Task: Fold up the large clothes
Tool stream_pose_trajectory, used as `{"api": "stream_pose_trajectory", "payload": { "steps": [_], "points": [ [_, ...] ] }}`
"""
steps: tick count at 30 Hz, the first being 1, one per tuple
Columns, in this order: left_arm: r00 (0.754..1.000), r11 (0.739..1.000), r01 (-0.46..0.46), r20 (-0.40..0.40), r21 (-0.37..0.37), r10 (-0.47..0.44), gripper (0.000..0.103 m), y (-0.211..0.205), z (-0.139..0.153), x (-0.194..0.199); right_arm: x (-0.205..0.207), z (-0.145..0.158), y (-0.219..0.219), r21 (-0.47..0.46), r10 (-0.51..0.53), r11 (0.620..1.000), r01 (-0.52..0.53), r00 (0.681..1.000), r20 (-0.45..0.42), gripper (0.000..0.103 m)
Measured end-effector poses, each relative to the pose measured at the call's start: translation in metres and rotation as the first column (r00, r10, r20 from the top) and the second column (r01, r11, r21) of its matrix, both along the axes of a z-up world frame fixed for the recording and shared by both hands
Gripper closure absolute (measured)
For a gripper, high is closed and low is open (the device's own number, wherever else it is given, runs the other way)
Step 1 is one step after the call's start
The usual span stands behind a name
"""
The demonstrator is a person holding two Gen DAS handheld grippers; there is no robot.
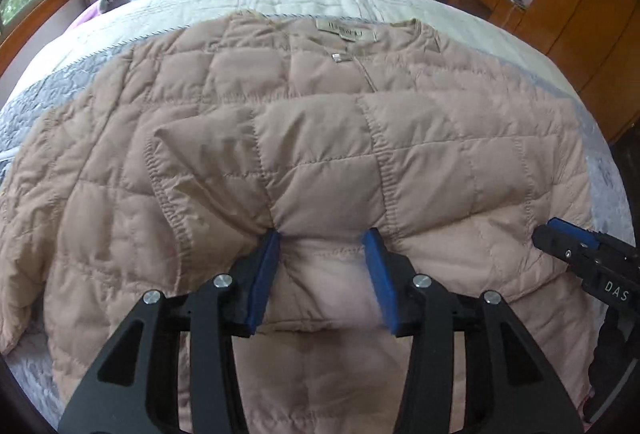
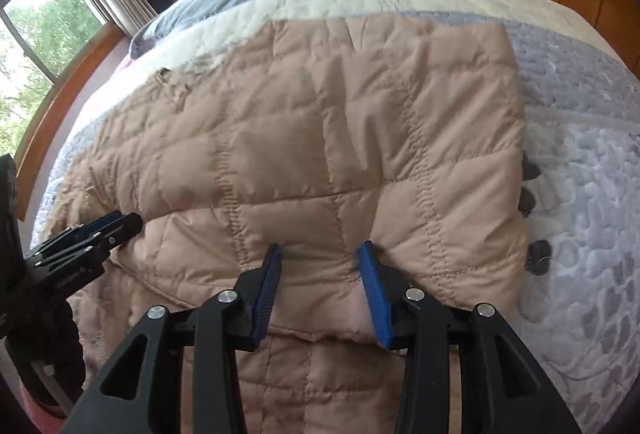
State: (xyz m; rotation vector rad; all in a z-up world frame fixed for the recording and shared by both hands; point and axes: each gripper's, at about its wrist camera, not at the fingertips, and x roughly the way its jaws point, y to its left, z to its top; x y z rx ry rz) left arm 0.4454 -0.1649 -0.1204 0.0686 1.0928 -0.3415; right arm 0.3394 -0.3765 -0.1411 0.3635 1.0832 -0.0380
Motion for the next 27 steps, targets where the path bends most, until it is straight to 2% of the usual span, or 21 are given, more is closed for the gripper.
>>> {"api": "stream_pose_trajectory", "payload": {
  "steps": [8,11,12,14,16,20,24,27],
  "points": [
    [1.000,1.000,-0.006,0.020,0.024,0.006,0.057,-0.003,-0.007,-0.002,0.003,-0.007,0.014,-0.031,-0.028,0.999,0.028,1.000,0.002,0.061],
    [1.000,0.999,-0.022,0.001,0.025,0.022,0.058,-0.011,-0.002,-0.001,0.006,-0.001,0.019,-0.065,-0.012,0.998,0.011,1.000,-0.009,0.061],
    [1.000,0.999,-0.028,-0.015,0.016,0.028,0.057,-0.009,0.002,0.000,0.012,0.003,0.023,-0.054,-0.011,0.998,0.010,1.000,-0.008,0.061],
    [0.998,0.998,-0.044,-0.038,-0.034,0.043,0.053,0.005,0.018,-0.003,-0.002,0.020,0.014,0.059,-0.007,0.998,0.004,0.999,0.049,0.061],
    [0.999,0.995,-0.043,-0.016,-0.092,0.042,0.038,0.027,0.037,-0.013,-0.020,0.037,0.009,0.100,0.005,0.995,-0.015,0.994,0.105,0.058],
    [0.996,0.989,-0.077,0.044,-0.123,0.083,0.031,0.091,0.063,-0.039,-0.054,0.050,-0.001,0.085,-0.001,0.996,-0.009,0.994,0.110,0.056],
    [0.971,0.972,-0.225,0.069,-0.064,0.229,0.029,0.176,0.062,-0.062,-0.072,0.041,-0.005,0.069,-0.001,0.998,-0.005,0.996,0.092,0.054],
    [0.938,0.938,-0.344,0.038,-0.036,0.345,0.028,0.242,0.050,-0.076,-0.075,0.035,0.003,0.068,0.028,0.997,-0.034,0.996,0.080,0.054]
  ]
}}
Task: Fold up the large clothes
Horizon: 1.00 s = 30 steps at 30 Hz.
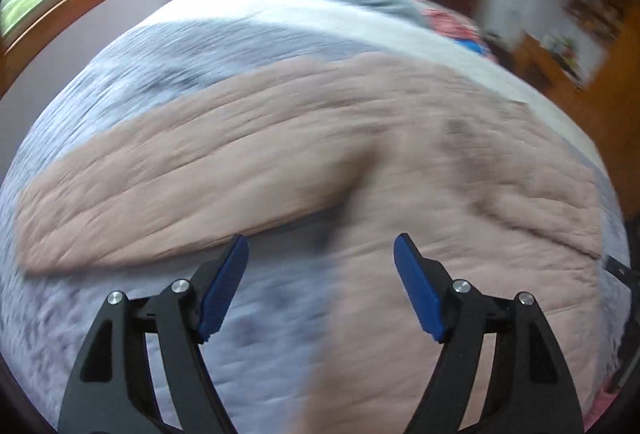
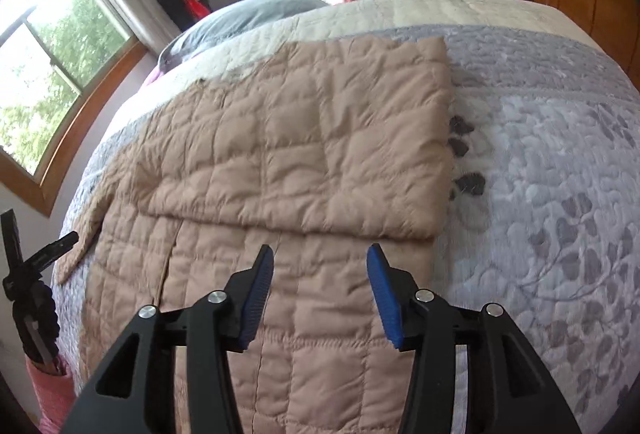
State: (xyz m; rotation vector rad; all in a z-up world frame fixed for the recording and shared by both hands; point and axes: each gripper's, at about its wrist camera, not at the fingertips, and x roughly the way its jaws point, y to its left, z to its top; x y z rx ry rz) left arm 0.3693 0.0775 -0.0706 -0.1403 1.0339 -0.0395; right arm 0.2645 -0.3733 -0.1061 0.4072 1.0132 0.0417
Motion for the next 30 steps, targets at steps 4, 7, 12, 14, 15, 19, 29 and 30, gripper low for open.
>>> {"api": "stream_pose_trajectory", "payload": {
  "steps": [4,7,12,14,15,19,29,30],
  "points": [
    [0.982,0.983,-0.185,-0.036,-0.003,0.184,0.028,0.084,-0.014,-0.016,-0.002,-0.007,0.014,-0.024,0.041,0.999,-0.042,0.999,-0.014,0.054],
    [0.964,0.965,-0.262,-0.046,-0.033,0.260,0.028,0.124,-0.021,-0.027,-0.002,-0.007,0.025,-0.044,0.067,0.997,-0.068,0.997,-0.022,0.053],
    [0.904,0.893,-0.428,-0.079,-0.137,0.421,0.028,0.190,-0.037,-0.029,-0.003,-0.015,0.031,-0.065,0.076,0.995,-0.080,0.996,-0.049,0.053],
    [0.880,0.859,-0.474,-0.091,-0.193,0.465,0.028,0.212,-0.043,-0.028,-0.005,-0.019,0.029,-0.067,0.073,0.995,-0.077,0.995,-0.061,0.053],
    [0.872,0.844,-0.489,-0.096,-0.222,0.480,0.028,0.221,-0.045,-0.026,-0.006,-0.021,0.028,-0.068,0.071,0.995,-0.075,0.995,-0.065,0.053],
    [0.853,0.806,-0.518,-0.101,-0.285,0.513,0.034,0.242,-0.049,-0.017,-0.005,-0.028,0.027,-0.072,0.063,0.995,-0.069,0.995,-0.079,0.053],
    [0.820,0.794,-0.567,-0.066,-0.217,0.568,0.071,0.246,-0.053,-0.017,-0.002,-0.042,0.032,-0.104,0.064,0.992,-0.074,0.994,-0.093,0.051],
    [0.819,0.794,-0.569,-0.064,-0.215,0.570,0.074,0.247,-0.053,-0.019,-0.001,-0.043,0.034,-0.107,0.065,0.991,-0.075,0.994,-0.093,0.050]
  ]
}}
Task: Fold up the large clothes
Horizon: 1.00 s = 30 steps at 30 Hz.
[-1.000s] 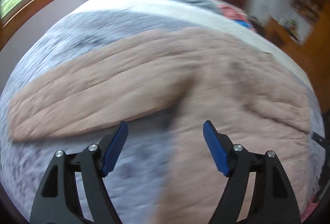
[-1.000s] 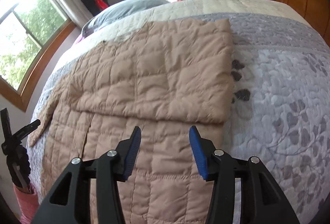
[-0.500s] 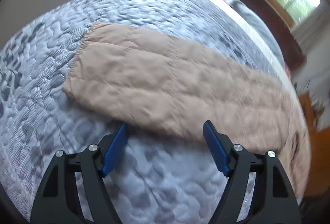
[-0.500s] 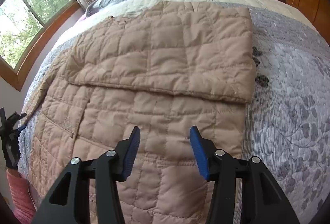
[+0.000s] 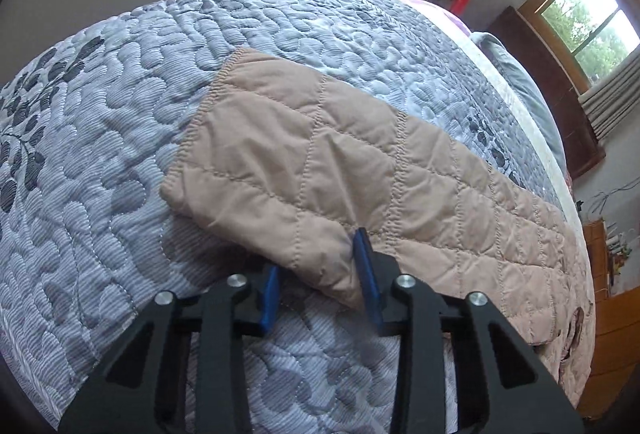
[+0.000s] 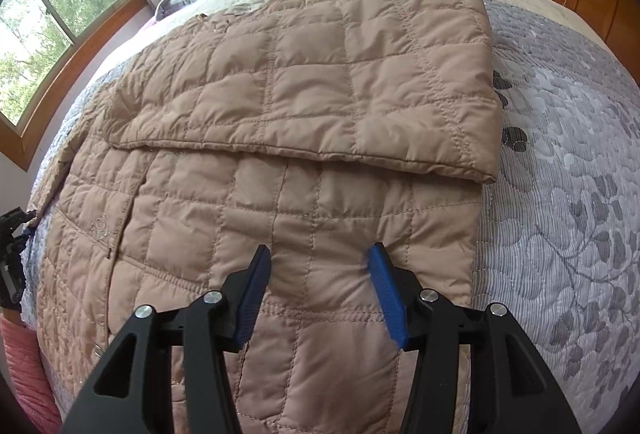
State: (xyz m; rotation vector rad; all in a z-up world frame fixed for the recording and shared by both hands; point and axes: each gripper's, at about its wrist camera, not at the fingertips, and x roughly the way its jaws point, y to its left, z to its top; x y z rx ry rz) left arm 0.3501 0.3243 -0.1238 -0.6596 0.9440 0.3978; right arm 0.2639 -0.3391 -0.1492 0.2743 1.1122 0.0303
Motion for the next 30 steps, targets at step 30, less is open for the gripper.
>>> {"api": "stream_pose_trajectory", "payload": {
  "steps": [30],
  "points": [
    [0.828,0.819,0.461,0.166,0.342,-0.536,0.099,-0.285,0.124,0.046,-0.040,0.037,0.004,0.017,0.048,0.999,-0.050,0.994,0.095,0.045]
  ]
}}
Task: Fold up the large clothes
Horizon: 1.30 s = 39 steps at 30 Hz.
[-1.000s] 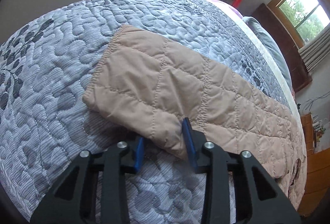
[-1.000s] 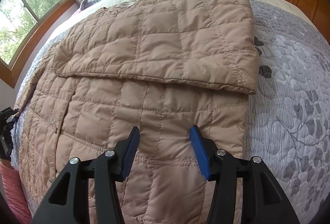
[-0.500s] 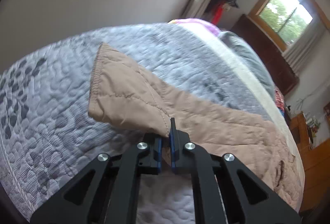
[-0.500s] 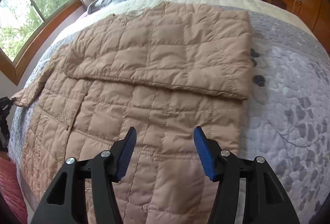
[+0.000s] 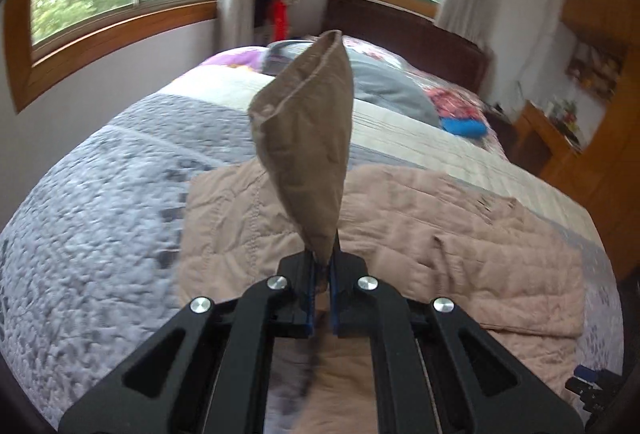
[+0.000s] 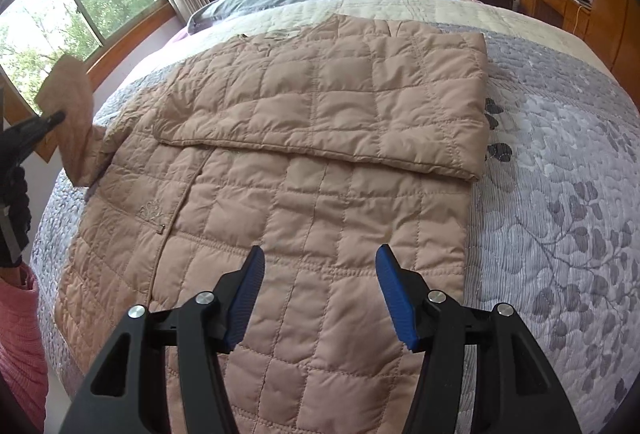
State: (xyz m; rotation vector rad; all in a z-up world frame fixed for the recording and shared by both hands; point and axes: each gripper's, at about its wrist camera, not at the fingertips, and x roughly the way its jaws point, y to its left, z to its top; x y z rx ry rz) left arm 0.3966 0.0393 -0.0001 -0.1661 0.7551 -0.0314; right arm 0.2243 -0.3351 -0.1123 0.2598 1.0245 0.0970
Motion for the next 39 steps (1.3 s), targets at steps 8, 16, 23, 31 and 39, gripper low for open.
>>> {"api": "stream_pose_trajectory", "payload": {
  "steps": [8,16,23,31,39],
  "points": [
    [0.988,0.989,0.129,-0.089,0.068,-0.122,0.099,-0.093,-0.042,0.021,0.005,-0.016,-0.013,0.009,-0.034,0.999,0.034,0.999,-0.037,0.045],
    [0.965,0.978,0.188,-0.201,0.094,-0.167,0.099,-0.130,-0.099,0.035,0.009,-0.025,-0.018,0.027,-0.040,0.999,0.042,0.998,-0.048,0.045],
    [0.933,0.947,0.320,-0.179,0.023,-0.311,0.065,-0.123,-0.083,0.005,0.011,-0.028,-0.020,0.026,-0.041,0.999,0.042,0.998,-0.050,0.045],
    [0.902,0.906,0.406,-0.110,-0.118,-0.418,0.040,-0.067,-0.050,-0.030,0.016,-0.005,-0.003,0.014,-0.031,0.999,0.032,0.999,-0.035,0.045],
    [0.966,0.988,0.144,-0.223,0.056,-0.128,0.044,0.003,-0.075,0.019,0.069,0.038,0.056,0.091,0.111,0.990,-0.108,0.993,-0.031,0.045]
  ]
}}
